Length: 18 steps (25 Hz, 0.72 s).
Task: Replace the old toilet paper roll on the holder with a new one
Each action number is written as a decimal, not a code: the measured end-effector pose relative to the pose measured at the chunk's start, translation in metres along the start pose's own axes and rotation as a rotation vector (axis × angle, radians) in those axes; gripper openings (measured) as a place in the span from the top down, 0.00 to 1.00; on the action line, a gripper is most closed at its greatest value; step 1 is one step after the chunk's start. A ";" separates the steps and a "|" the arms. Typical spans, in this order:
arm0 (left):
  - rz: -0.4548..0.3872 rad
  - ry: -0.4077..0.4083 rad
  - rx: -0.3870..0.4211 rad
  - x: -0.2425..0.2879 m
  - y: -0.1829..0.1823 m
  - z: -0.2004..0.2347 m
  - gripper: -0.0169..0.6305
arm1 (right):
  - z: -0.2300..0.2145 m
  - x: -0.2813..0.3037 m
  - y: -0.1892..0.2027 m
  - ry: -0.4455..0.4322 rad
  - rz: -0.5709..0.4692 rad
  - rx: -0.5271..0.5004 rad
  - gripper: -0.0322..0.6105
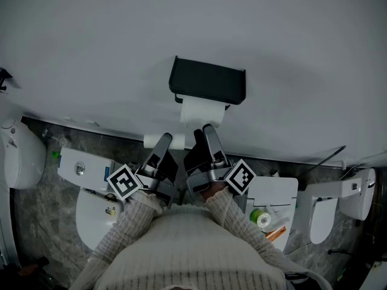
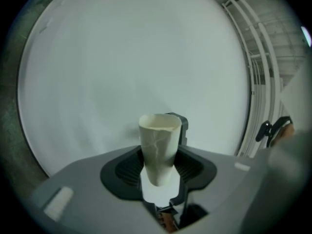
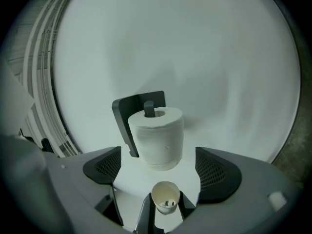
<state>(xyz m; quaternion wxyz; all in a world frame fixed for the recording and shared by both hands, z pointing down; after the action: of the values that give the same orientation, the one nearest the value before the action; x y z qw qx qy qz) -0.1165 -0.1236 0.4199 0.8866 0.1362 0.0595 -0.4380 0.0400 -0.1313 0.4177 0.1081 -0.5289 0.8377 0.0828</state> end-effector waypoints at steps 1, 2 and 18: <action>0.006 0.001 -0.004 0.000 0.003 0.000 0.70 | 0.001 -0.004 0.001 0.001 0.010 -0.011 0.23; 0.012 0.002 -0.008 -0.001 0.007 0.000 0.70 | 0.001 -0.008 0.003 0.002 0.021 -0.025 0.24; 0.074 0.013 -0.060 -0.002 0.043 0.007 0.70 | 0.028 -0.056 0.007 -0.083 0.097 -0.201 0.84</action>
<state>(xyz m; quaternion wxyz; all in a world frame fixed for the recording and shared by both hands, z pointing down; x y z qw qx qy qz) -0.0842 -0.0993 0.4354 0.9055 0.1146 0.0732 -0.4021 0.0597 -0.0719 0.4058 0.0852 -0.4918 0.8447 0.1933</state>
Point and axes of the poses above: the fingertips, and each gripper's own axes: x forward along the fingers, z to its left, y out of its underside, the point moved 6 cm from there along -x, backward along the fingers, and after that the axes turned 1 degree about z, right-handed, at the moved point
